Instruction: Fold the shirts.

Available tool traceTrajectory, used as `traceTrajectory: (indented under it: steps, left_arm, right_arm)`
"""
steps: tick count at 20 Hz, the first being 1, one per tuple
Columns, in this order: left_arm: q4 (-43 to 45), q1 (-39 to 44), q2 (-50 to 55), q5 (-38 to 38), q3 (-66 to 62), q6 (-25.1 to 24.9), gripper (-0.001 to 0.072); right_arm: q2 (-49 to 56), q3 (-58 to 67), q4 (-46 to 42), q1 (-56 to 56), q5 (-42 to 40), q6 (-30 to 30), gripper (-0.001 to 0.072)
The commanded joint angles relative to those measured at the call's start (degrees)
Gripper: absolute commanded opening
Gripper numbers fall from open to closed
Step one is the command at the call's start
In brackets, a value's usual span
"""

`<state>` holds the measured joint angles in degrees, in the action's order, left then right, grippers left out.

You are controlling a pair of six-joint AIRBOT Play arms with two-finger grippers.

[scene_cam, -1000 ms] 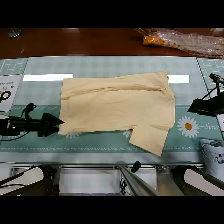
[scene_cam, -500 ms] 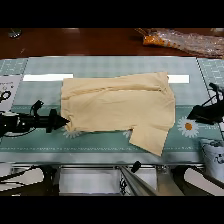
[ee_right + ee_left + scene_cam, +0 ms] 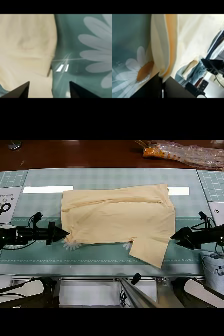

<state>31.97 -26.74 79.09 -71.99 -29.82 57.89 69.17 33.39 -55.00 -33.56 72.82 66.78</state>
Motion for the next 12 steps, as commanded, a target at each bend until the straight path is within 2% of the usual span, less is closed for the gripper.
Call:
traceTrajectory:
  steps: [1,4,5,6,8,9,10,12]
  left_arm:
    - [-0.07,-0.04,0.04,-0.24,-0.02,-0.24,0.0018]
    - [-0.09,-0.02,0.04,-0.04,-0.02,-0.22,0.0018]
    - [-0.11,-0.04,0.04,0.04,-0.02,-0.22,0.0018]
    - [-0.11,-0.04,0.04,0.26,-0.02,-0.22,0.0018]
    - [-0.13,-0.04,0.04,0.37,-0.02,-0.2,0.0018]
    - [-0.11,-0.07,0.04,0.33,-0.04,-0.2,0.0018]
    - [-0.11,-0.07,0.04,-0.04,-0.35,-0.22,0.0018]
    - [-0.94,-0.07,-0.11,-1.31,-2.4,-0.26,0.0017]
  right_arm:
    - [0.02,-4.68,6.97,-0.17,-5.84,-1.81,0.0537]
    - [0.02,-7.91,8.31,1.46,-9.57,-3.08,0.0535]
    - [0.02,-8.44,8.24,3.26,-11.34,-3.26,0.0507]
    - [0.02,-8.5,8.28,5.4,-13.25,-3.21,0.0447]
    - [0.0,-8.09,9.03,8.76,-15.67,-3.19,0.0242]
    - [0.0,-7.41,9.11,9.14,-15.58,-3.13,0.0122]
    - [0.0,-6.12,9.44,9.07,-14.23,-2.99,0.0037]
    - [-0.46,-1.7,9.66,8.66,-9.97,-3.19,0.0017]
